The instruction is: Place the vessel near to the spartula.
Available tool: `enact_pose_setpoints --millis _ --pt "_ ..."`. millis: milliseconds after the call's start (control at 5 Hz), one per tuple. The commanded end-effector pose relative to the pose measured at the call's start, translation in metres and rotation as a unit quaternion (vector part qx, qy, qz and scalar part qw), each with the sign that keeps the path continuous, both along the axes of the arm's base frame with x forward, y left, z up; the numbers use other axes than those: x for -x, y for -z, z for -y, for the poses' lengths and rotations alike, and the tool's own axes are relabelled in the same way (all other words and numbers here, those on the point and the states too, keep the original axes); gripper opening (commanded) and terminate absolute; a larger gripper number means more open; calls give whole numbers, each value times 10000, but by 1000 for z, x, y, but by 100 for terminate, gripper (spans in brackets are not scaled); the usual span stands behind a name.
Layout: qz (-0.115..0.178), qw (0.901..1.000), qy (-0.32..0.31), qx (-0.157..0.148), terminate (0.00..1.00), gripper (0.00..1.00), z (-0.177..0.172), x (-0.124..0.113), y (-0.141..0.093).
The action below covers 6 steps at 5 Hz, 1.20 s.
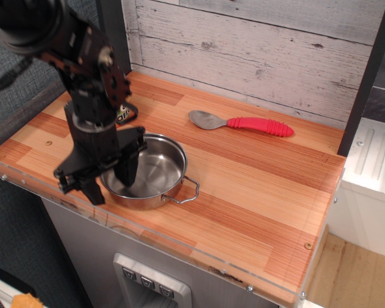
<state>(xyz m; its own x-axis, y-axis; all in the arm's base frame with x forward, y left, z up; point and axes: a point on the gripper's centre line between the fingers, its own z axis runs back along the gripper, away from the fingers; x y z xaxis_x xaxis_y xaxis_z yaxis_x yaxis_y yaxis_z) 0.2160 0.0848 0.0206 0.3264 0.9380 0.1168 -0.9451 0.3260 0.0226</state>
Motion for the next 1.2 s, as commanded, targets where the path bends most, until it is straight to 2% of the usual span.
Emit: enact_pose_setpoints --millis 0,200,400,600,800,1000 --pt "363 9992 -56 -184 0 100 9 9 -47" --pt "514 9982 16 -316 0 100 15 4 -68" --pt "410 9979 445 -240 0 100 31 -10 -78" --pt "350 9919 1205 -171 0 100 53 -26 -85" --pt "85 9728 2310 -171 0 100 79 -32 -85" --pt "105 9610 2754 -209 0 100 107 -30 -83"
